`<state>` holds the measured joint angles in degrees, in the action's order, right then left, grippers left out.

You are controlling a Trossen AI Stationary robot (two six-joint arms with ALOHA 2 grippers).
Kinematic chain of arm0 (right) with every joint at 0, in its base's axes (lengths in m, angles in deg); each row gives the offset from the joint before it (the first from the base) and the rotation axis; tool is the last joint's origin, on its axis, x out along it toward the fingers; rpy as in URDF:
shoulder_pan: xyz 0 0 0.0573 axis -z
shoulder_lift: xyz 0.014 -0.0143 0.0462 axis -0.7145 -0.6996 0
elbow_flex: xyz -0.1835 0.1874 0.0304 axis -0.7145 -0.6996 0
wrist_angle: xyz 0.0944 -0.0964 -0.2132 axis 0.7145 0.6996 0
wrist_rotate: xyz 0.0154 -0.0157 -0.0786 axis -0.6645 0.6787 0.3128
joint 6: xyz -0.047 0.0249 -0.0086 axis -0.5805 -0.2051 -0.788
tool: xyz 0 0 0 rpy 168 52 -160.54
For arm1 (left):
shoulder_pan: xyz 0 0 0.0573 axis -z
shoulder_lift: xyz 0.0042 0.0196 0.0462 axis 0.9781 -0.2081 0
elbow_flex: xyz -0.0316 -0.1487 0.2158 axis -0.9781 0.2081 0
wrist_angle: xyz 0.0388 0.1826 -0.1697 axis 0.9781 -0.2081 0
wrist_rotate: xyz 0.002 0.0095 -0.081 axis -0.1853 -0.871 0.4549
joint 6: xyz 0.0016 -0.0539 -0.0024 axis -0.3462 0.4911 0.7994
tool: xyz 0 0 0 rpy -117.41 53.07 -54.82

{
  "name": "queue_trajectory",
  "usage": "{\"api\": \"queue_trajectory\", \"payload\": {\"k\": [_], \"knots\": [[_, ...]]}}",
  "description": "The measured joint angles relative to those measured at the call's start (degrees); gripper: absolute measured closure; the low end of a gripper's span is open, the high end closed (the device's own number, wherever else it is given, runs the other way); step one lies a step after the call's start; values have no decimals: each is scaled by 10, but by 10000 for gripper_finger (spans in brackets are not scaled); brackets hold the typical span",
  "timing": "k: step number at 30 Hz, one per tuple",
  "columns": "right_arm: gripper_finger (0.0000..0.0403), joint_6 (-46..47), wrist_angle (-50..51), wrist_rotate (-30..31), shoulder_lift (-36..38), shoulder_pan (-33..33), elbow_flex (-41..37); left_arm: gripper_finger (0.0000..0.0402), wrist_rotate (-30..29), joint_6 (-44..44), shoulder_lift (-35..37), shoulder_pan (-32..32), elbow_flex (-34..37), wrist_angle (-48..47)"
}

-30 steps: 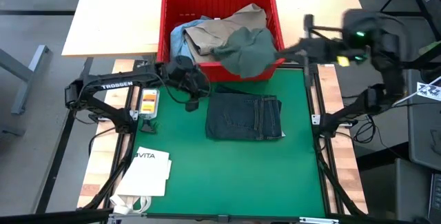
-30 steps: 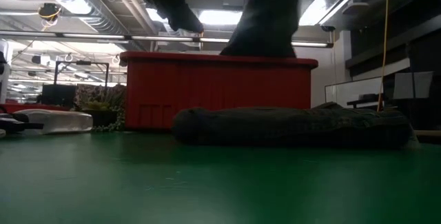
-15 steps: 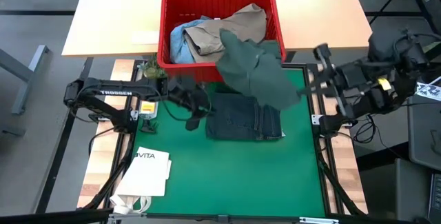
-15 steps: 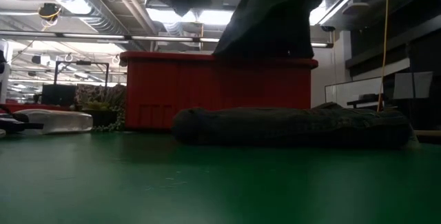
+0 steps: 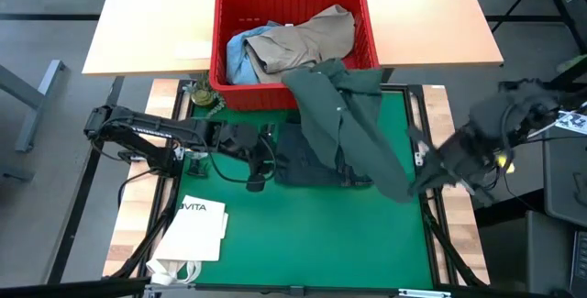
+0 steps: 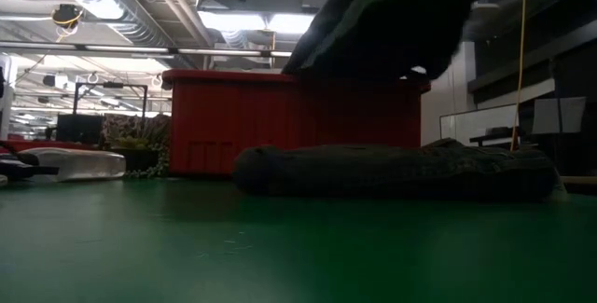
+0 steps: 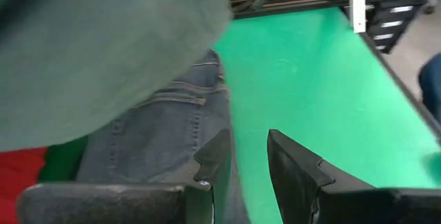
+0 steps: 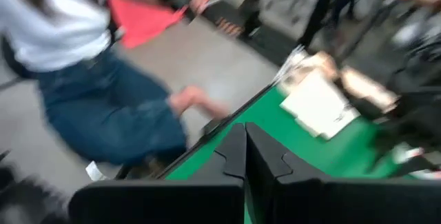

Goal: Fold Laundry from Bin
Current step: Fold the green shirt

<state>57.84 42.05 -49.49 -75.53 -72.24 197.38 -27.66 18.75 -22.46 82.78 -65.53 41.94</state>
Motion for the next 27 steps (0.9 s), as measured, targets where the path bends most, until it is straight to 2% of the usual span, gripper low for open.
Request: {"api": "queue_trajectory", "payload": {"k": [4, 10, 27], "knots": [[402, 8, 39, 11, -20, -48, 0, 310, -24, 0, 0, 9, 0, 6], [402, 53, 47, 60, -45, -129, 0, 310, -25, 0, 0, 9, 0, 9], [402, 239, 7, 265, -114, -389, 0, 310, -25, 0, 0, 9, 0, 62]]}}
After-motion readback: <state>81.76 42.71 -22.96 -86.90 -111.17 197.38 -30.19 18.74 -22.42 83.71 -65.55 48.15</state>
